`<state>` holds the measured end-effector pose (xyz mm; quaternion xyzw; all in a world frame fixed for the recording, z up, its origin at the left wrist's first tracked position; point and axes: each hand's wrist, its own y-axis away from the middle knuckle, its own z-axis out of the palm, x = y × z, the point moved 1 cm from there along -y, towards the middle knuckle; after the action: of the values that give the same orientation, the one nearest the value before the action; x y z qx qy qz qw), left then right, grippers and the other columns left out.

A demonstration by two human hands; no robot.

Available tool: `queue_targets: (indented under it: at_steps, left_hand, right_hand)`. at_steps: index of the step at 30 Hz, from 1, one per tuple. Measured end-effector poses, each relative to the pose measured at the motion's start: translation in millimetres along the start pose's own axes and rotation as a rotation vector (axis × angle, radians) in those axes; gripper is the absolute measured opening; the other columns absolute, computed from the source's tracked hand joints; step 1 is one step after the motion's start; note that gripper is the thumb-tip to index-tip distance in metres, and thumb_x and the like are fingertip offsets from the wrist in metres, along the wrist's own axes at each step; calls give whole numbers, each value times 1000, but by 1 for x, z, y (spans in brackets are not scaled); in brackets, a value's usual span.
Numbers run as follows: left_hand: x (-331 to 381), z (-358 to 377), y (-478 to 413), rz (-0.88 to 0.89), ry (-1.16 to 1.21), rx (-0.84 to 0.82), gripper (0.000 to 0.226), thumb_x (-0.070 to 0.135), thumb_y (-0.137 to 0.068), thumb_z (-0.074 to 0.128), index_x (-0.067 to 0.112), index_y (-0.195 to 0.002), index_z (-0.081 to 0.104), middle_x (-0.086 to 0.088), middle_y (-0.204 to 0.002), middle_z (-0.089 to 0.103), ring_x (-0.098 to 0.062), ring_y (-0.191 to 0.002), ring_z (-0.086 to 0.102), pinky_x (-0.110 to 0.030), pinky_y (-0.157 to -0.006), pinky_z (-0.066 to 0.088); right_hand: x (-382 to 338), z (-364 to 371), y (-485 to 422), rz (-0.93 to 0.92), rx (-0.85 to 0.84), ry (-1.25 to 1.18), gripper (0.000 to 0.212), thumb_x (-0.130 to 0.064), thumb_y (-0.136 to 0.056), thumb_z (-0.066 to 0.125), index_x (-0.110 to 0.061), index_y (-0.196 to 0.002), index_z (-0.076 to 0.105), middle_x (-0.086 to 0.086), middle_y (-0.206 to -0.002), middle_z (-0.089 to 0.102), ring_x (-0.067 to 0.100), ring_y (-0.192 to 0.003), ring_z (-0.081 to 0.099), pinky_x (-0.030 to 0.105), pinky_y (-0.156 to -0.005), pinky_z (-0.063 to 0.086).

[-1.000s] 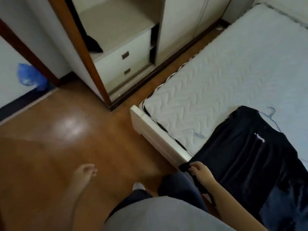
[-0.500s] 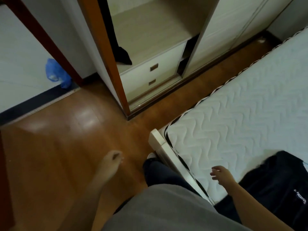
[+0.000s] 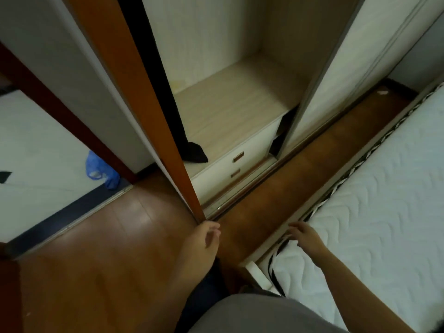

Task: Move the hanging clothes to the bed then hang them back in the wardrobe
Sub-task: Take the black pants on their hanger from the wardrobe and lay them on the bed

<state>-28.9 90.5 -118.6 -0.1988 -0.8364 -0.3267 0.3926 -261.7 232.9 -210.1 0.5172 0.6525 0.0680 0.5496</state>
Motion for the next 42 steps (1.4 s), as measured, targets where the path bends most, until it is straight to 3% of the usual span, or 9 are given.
queue_targets:
  at_steps: [5, 12, 18, 23, 27, 30, 33, 37, 42]
  left_hand:
    - [18, -42, -44, 115, -12, -70, 17, 25, -92, 46, 40, -100, 46, 20, -99, 55, -1, -100, 54, -11, -73, 41]
    - [67, -62, -101, 313, -72, -99, 24, 27, -94, 42, 25, -117, 49, 17, -102, 53, 1, -99, 50, -5, -75, 37]
    - [88, -67, -120, 386, -67, -102, 23, 26, -94, 43, 29, -116, 46, 27, -98, 46, 15, -92, 43, -1, -72, 33]
    - [110, -74, -137, 418, -27, -29, 24, 18, -93, 44, 25, -115, 48, 21, -101, 49, 14, -93, 45, 7, -70, 34]
    - [139, -84, -150, 533, -52, 136, 24, 16, -91, 48, 22, -114, 51, 22, -99, 51, 11, -95, 50, 2, -75, 37]
    - [168, -92, -166, 591, -68, 306, 23, 17, -91, 49, 21, -113, 51, 13, -105, 55, 6, -99, 51, -1, -79, 37]
    - [206, -105, -179, 623, -58, 497, 23, 20, -92, 47, 21, -114, 51, 14, -108, 52, 7, -103, 48, 2, -83, 32]
    - [253, -130, -191, 699, -108, 856, 37, 38, -85, 34, 23, -115, 50, 19, -117, 40, 10, -110, 40, 5, -91, 26]
    - [303, -172, -190, 817, -177, 1359, 30, 27, -87, 41, 22, -116, 45, 2, -128, 39, 1, -119, 34, -6, -100, 25]
  right_hand:
    - [-44, 6, -7, -26, 112, -104, 22, -11, -92, 49, -4, -111, 57, 16, -102, 64, 20, -81, 60, 20, -60, 39]
    - [-102, -14, -12, -143, 271, -170, 21, -10, -93, 47, -5, -111, 57, 17, -103, 64, 24, -88, 60, 20, -64, 41]
    - [-134, -24, -4, -212, 304, -156, 23, -11, -93, 47, -4, -113, 56, 16, -103, 65, 17, -83, 61, 16, -63, 42]
    - [-193, -36, -8, -359, 248, -120, 17, -12, -93, 47, -11, -108, 56, 10, -99, 64, 14, -84, 61, 18, -68, 44]
    - [-270, -52, -29, -548, 154, -37, 20, -15, -93, 47, -14, -111, 54, -5, -93, 63, 8, -87, 61, 19, -74, 46]
    - [-340, -62, -43, -721, 68, -1, 17, -19, -93, 48, -19, -108, 54, -8, -93, 64, 8, -90, 63, 21, -80, 47]
    - [-409, -73, -46, -906, 14, 22, 14, -17, -92, 49, -18, -104, 56, -9, -89, 65, -1, -78, 63, 13, -72, 46]
    - [-489, -83, -38, -1132, -93, 77, 13, -11, -92, 49, -16, -102, 57, -7, -86, 65, -11, -68, 61, 7, -67, 44]
    - [-572, -85, -12, -1331, -230, 67, 17, -9, -93, 47, -9, -107, 57, 0, -92, 65, -2, -74, 63, 2, -63, 43]
